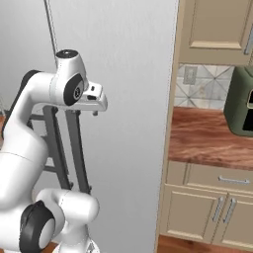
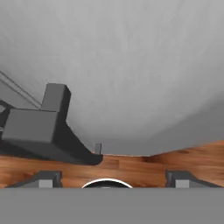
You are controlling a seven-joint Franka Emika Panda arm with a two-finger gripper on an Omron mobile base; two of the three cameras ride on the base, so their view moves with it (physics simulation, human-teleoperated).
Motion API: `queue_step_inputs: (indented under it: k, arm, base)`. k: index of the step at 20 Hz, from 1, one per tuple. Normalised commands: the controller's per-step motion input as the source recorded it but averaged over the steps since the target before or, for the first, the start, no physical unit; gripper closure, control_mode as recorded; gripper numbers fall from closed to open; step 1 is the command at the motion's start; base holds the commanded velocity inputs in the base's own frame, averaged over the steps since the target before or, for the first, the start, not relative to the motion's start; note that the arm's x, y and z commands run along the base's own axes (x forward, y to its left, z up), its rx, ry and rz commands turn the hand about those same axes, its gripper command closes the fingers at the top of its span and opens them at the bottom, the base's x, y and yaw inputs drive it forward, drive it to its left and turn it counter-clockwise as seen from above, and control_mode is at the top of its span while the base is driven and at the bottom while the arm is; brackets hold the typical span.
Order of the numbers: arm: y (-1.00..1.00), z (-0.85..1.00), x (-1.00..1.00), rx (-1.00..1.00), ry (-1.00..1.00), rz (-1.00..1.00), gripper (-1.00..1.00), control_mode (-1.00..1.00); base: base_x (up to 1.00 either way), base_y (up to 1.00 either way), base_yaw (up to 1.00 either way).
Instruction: Retrieve the sausage and cheese from the fridge and place them on the cutting board on the counter.
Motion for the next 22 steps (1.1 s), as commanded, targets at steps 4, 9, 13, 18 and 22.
queue_step_inputs:
  k: [4, 9, 13, 18, 22]
  arm:
    - [0.0, 0.0, 0.0, 0.0, 0.0, 0.0, -1.0, 1.0]
    - [0.0, 0.0, 0.0, 0.0, 0.0, 0.0, -1.0, 1.0]
    - [0.0, 0.0, 0.0, 0.0, 0.0, 0.0, -1.0, 1.0]
    - [0.0, 0.0, 0.0, 0.0, 0.0, 0.0, -1.0, 1.0]
    - [0.0, 0.0, 0.0, 0.0, 0.0, 0.0, -1.0, 1.0]
  base:
    - [-0.62, 0.24, 0.0]
    - [-0.58, 0.21, 0.0]
    - [-0.58, 0.06, 0.0]
    - [-0.21, 0.0, 0.01]
    - [-0.01, 0.0, 0.0]
